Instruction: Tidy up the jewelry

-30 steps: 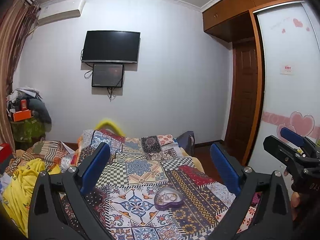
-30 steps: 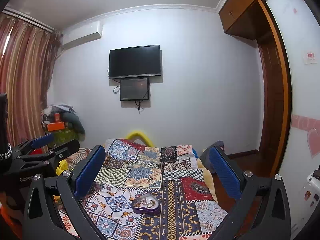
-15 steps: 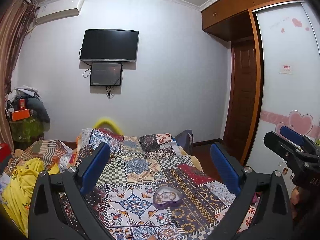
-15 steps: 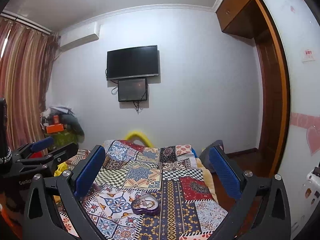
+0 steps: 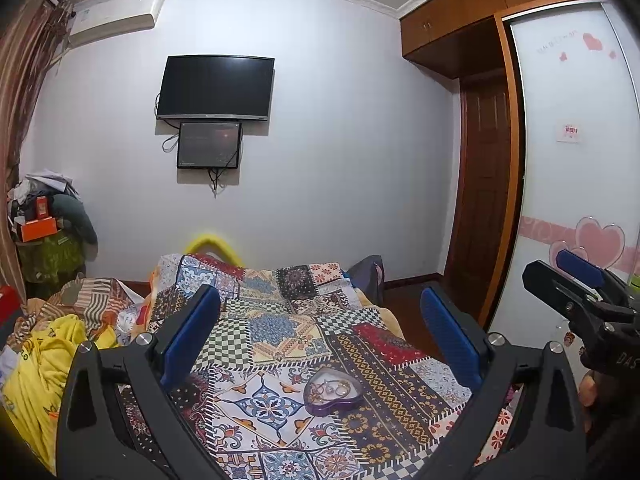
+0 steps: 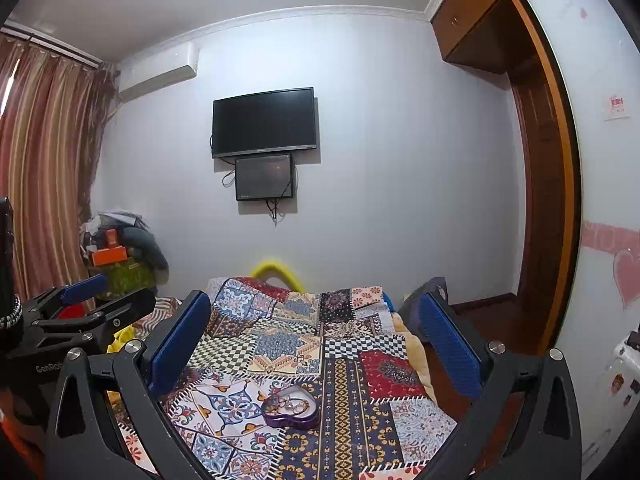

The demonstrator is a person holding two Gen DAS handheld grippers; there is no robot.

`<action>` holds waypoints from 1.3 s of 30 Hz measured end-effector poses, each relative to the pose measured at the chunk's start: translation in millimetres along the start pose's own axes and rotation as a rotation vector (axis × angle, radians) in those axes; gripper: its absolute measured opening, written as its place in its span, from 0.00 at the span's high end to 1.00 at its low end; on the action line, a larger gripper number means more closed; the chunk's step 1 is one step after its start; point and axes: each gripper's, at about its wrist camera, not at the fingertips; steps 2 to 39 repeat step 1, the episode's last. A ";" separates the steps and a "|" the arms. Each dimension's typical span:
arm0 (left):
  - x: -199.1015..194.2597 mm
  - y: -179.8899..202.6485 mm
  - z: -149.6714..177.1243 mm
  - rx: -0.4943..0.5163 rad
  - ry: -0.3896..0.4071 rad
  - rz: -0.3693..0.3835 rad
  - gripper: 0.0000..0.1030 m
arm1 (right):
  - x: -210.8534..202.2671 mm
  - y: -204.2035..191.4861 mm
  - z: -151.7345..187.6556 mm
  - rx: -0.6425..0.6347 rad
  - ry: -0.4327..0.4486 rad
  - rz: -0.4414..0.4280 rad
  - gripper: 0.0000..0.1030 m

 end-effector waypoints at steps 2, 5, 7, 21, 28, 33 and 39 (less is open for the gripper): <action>1.4 -0.2 0.2 -0.002 -0.003 0.000 0.02 | 0.8 0.3 0.4 0.001 -0.002 0.000 0.00; 1.4 -0.2 0.2 -0.002 -0.003 0.000 0.02 | 0.8 0.3 0.4 0.001 -0.002 0.000 0.00; 1.4 -0.2 0.2 -0.002 -0.003 0.000 0.02 | 0.8 0.3 0.4 0.001 -0.002 0.000 0.00; 1.4 -0.2 0.2 -0.002 -0.003 0.000 0.02 | 0.8 0.3 0.4 0.001 -0.002 0.000 0.00; 1.4 -0.2 0.2 -0.002 -0.003 0.000 0.02 | 0.8 0.3 0.4 0.001 -0.002 0.000 0.00; 1.4 -0.2 0.2 -0.002 -0.003 0.000 0.02 | 0.8 0.3 0.4 0.001 -0.002 0.000 0.00; 1.4 -0.2 0.2 -0.002 -0.003 0.000 0.02 | 0.8 0.3 0.4 0.001 -0.002 0.000 0.00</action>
Point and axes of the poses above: each gripper's, at about its wrist camera, not at the fingertips, and x roughly the way its jaws point, y to its right, z to its underside, and after that the axes turned 2 degrees about -y, right-handed
